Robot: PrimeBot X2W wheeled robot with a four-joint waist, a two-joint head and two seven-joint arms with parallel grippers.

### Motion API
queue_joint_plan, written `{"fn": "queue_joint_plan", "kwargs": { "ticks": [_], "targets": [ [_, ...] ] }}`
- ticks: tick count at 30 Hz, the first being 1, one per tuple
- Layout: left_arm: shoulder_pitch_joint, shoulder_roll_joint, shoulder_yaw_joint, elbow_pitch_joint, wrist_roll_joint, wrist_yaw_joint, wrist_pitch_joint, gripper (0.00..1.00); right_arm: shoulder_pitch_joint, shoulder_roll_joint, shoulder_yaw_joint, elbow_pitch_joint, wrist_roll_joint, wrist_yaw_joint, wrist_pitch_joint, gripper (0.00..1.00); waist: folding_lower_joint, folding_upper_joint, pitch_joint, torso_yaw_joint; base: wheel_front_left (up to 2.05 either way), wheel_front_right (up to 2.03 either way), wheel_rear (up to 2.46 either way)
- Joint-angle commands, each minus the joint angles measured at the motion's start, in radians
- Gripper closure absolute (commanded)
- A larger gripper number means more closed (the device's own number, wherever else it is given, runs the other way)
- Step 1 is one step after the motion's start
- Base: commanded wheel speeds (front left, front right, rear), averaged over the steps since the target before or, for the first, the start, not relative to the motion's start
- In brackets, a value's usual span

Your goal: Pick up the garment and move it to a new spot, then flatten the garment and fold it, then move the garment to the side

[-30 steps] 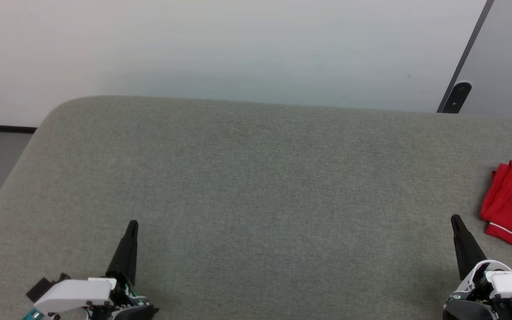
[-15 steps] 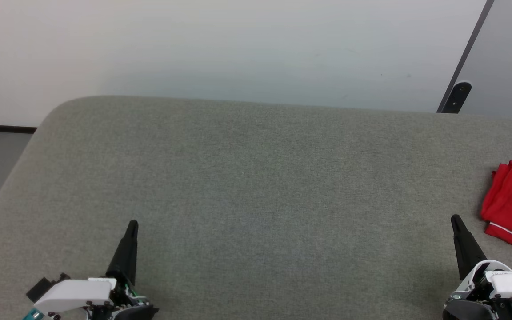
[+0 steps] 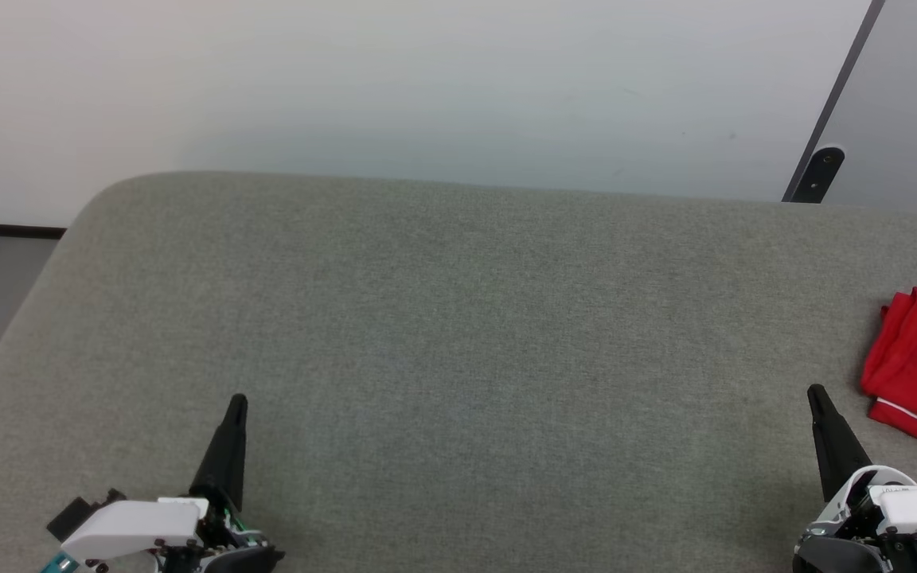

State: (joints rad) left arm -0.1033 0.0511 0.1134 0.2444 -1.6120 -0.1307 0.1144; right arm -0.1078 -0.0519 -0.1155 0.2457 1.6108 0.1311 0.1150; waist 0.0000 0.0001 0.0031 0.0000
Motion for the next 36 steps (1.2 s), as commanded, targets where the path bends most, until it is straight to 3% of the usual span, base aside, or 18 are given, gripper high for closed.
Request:
{"fn": "queue_joint_plan", "kwargs": {
  "ticks": [1, 36],
  "targets": [
    [-0.011, -0.002, 0.003, 0.002, -0.002, 0.0, 0.003, 1.0, -0.004, 0.004, 0.004, 0.0, 0.004, -0.001, 0.002, 1.0, 0.0, -0.0001, 0.0, 0.0, 0.0, 0.0, 0.0],
    [-0.011, -0.002, 0.004, 0.001, -0.001, 0.0, 0.003, 1.0, -0.004, 0.004, 0.004, 0.0, 0.004, -0.001, 0.002, 1.0, 0.0, -0.0001, 0.0, 0.0, 0.0, 0.0, 0.0]
  ]
}}
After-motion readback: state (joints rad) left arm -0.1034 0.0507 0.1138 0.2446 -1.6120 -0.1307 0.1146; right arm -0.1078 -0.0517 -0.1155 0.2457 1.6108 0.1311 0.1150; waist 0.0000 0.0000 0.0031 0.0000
